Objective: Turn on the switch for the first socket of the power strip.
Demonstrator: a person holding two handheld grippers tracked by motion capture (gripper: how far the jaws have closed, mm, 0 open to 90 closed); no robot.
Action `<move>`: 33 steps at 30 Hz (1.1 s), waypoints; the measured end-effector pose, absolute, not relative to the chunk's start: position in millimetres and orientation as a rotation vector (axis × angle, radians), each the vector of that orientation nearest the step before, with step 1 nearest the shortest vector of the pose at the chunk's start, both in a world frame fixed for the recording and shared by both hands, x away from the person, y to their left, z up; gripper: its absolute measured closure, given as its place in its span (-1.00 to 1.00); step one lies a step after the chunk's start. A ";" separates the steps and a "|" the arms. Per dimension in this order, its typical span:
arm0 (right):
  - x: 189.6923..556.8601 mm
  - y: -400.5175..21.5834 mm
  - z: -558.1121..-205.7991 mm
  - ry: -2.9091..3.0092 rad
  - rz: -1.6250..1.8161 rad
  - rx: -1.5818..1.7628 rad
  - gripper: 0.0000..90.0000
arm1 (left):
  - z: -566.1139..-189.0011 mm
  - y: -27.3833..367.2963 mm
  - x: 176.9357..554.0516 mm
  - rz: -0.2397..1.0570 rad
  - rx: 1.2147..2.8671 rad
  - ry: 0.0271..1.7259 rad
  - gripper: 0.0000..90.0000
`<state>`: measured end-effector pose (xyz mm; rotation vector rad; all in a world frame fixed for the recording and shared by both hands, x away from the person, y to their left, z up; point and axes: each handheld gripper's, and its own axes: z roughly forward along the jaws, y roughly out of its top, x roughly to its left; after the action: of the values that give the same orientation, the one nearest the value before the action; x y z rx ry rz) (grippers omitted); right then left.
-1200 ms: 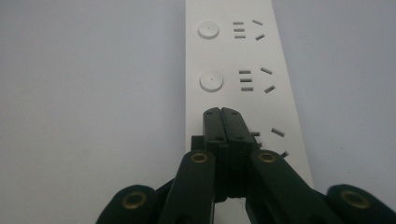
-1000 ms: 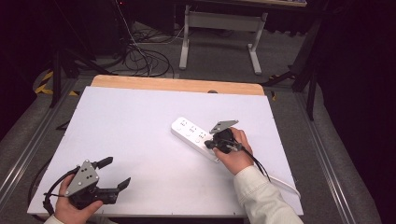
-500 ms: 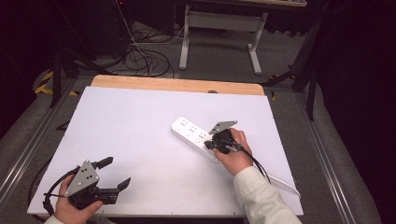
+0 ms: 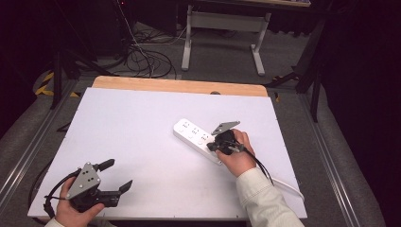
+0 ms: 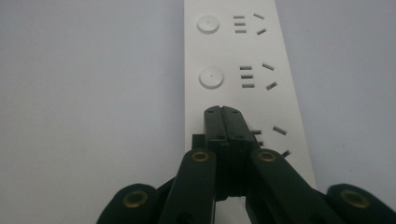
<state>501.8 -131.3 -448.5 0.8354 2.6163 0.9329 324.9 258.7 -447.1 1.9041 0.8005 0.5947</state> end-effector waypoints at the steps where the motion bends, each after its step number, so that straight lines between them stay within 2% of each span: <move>1: 501.9 -131.3 -448.6 2.620 0.935 0.843 1.00 | -447.0 258.6 324.9 0.595 1.904 0.800 -0.69; 33: 498.8 -129.6 -450.6 2.603 0.921 0.844 1.00 | -446.5 259.0 324.4 0.591 1.900 0.801 -0.69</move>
<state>498.8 -129.6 -450.6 0.8437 2.6034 0.9212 324.4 259.0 -446.5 1.9000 0.8006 0.5908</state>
